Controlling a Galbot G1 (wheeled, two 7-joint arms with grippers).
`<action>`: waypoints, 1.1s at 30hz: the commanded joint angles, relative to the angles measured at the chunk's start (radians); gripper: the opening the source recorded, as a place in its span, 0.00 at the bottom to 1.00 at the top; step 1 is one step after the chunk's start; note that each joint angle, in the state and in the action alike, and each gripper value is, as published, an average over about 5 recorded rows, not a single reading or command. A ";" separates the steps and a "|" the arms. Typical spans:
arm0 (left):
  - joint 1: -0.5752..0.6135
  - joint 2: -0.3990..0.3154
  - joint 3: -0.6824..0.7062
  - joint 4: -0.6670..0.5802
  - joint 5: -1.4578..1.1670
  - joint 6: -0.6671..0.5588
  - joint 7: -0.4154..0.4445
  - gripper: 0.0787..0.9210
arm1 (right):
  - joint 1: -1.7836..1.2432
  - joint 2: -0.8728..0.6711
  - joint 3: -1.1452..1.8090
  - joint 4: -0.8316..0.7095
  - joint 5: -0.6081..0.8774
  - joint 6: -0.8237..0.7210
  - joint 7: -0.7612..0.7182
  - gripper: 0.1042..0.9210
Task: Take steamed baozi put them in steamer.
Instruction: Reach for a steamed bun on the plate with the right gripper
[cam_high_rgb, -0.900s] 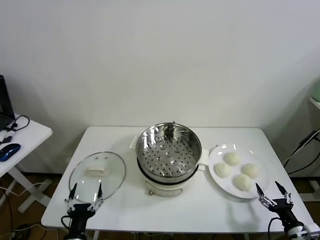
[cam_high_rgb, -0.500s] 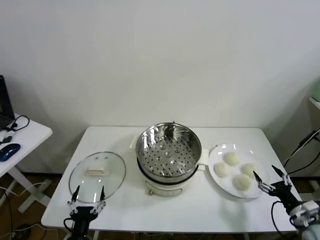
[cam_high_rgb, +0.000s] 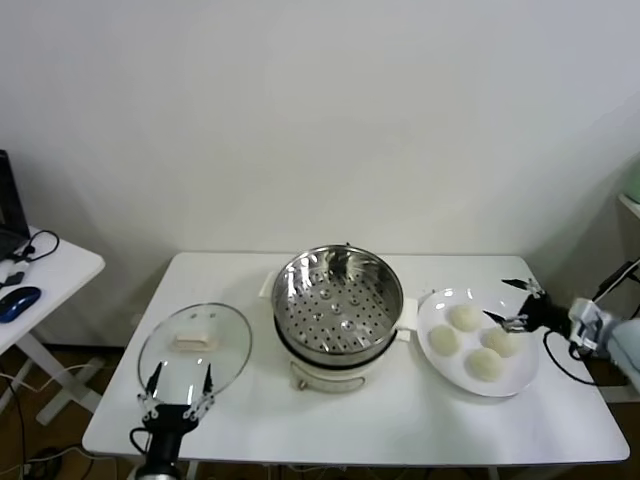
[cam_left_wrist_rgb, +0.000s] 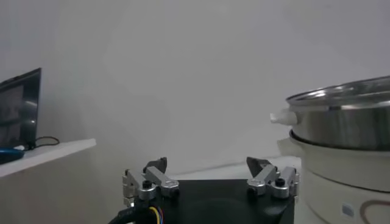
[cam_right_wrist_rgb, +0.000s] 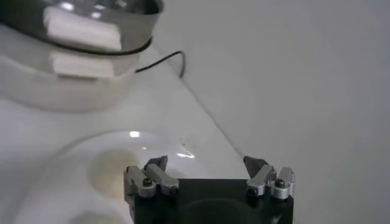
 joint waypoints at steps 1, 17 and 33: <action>-0.025 0.006 0.001 -0.005 0.000 0.027 -0.006 0.88 | 0.644 -0.019 -0.651 -0.259 -0.171 0.054 -0.311 0.88; -0.066 0.010 -0.017 0.014 -0.003 0.062 -0.006 0.88 | 0.698 0.321 -0.790 -0.547 -0.284 0.085 -0.340 0.88; -0.083 0.008 -0.025 0.033 -0.009 0.084 -0.016 0.88 | 0.568 0.426 -0.622 -0.658 -0.384 0.124 -0.266 0.88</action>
